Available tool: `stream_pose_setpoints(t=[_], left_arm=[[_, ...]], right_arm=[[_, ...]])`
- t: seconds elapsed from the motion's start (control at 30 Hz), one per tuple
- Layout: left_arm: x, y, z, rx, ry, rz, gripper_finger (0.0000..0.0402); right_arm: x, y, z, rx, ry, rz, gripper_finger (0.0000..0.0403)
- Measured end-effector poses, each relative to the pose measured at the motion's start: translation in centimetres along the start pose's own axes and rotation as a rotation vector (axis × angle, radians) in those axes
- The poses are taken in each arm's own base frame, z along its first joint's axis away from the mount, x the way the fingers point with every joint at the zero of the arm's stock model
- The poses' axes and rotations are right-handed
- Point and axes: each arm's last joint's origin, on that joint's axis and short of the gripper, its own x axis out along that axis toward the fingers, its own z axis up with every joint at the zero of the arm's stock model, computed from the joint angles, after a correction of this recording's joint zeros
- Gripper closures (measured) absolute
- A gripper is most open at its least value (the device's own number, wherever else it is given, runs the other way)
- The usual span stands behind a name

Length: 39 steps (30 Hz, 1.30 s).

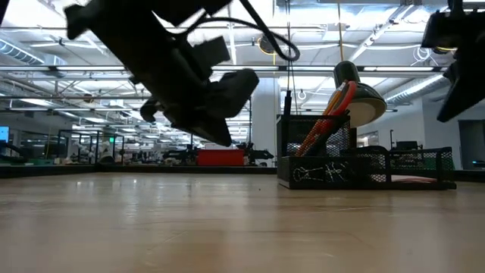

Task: Pick and place office supplies into organizer
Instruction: Adjust the black desk organizer

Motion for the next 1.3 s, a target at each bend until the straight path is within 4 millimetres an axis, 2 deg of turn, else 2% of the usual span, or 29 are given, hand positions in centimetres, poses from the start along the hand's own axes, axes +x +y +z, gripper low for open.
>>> stream_pose_setpoints(t=[0.1, 0.33, 0.67, 1.03, 1.3], left_arm=[[0.9, 0.4, 0.8, -0.032, -0.009, 0.014, 0.0389], [2.7, 1.0, 2.1, -0.056, -0.002, -0.004, 0.0394], [4.1, 1.8, 2.9, -0.069, 0.048, -0.021, 0.0391], [4.5, 2.1, 3.1, -0.076, 0.065, -0.027, 0.0393], [6.6, 1.2, 1.0, -0.073, 0.108, -0.068, 0.0392]], right_arm=[[0.6, -0.4, -0.5, 0.037, 0.051, -0.056, 0.0403], [3.4, -1.8, -2.5, 0.089, 0.137, -0.129, 0.0403], [7.1, -2.1, -3.9, 0.099, 0.095, -0.017, 0.0403], [8.1, -1.7, -2.6, -0.008, -0.01, 0.083, 0.0403], [8.3, -1.5, -1.8, -0.045, -0.051, 0.128, 0.0403]])
